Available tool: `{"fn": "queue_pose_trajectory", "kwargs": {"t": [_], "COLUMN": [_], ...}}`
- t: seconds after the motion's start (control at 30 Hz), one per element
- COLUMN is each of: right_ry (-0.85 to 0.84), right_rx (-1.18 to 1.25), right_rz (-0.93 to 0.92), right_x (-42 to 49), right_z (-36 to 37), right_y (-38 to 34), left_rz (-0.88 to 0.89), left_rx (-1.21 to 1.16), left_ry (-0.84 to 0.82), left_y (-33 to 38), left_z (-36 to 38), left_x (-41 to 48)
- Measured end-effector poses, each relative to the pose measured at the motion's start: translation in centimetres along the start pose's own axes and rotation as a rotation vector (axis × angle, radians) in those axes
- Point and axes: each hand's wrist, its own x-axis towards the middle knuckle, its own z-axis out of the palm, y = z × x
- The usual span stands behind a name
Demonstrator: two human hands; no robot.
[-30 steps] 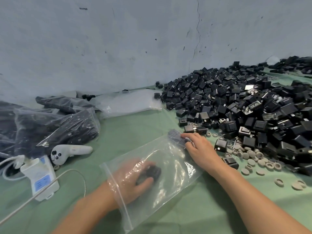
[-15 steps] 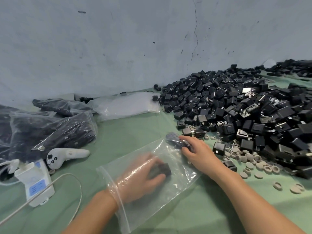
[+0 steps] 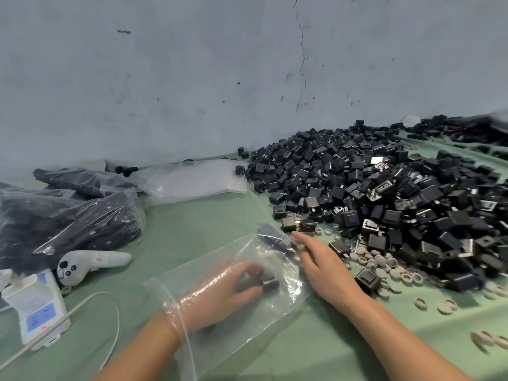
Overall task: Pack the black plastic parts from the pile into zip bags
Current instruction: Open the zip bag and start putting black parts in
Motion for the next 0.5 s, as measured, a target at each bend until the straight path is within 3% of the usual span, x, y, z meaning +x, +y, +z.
{"fn": "queue_pose_trajectory", "kwargs": {"t": [0.5], "right_ry": [-0.017], "right_rx": [0.071], "right_rz": [0.021], "right_x": [0.8], "right_z": [-0.3], "right_y": [-0.1], "left_rz": [-0.055], "left_rx": [-0.135], "left_ry": [0.099], "left_y": [1.4], "left_z": [2.7], "left_x": [4.3]}}
